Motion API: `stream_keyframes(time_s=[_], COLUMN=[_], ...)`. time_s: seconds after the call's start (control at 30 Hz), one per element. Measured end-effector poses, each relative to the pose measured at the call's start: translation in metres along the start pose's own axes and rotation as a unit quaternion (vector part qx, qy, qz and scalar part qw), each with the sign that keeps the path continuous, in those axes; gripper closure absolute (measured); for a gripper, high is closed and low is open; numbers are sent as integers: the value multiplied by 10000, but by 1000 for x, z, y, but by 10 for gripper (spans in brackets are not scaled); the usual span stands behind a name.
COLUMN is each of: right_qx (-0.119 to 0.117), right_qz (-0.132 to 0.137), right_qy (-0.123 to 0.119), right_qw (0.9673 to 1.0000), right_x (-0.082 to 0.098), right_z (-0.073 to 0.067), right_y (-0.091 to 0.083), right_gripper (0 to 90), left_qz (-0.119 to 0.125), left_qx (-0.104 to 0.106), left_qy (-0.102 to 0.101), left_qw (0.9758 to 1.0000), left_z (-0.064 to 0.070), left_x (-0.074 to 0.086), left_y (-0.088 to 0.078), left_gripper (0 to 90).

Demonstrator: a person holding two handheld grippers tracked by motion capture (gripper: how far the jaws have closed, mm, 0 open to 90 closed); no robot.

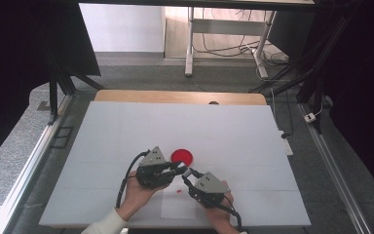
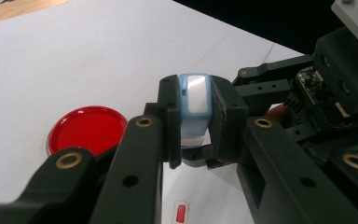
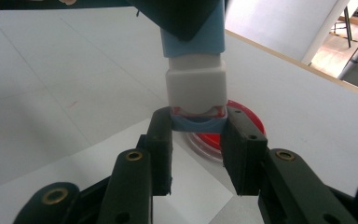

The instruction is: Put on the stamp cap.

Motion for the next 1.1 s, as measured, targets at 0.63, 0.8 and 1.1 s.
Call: stream_keyframes(time_s=[0.63, 0.8, 1.1], right_qx=[140, 129, 98], right_qz=[-56, -36, 46], right_qy=[-108, -147, -208], right_qw=[9998, 9998, 9997], right_x=[1, 1, 1], right_z=[-2, -2, -3], right_y=[0, 0, -1], right_gripper=[644, 645, 650], left_qz=[-15, 23, 63], left_qx=[29, 172, 333], left_qy=[-163, -334, -487], left_qw=[9999, 9993, 9982], left_z=[-1, -6, -8], left_x=[2, 3, 4], left_y=[3, 2, 2], left_gripper=[762, 762, 763])
Point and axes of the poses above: each handheld gripper's, and its own axes: y roughly forward along the jaws, x roughly out of its underside, z roughly to its right, the point moved 1 cm from there along y, roughly forward along the jaws, and after that the axes turned 3 degrees about -z, right-handed, at the moved point
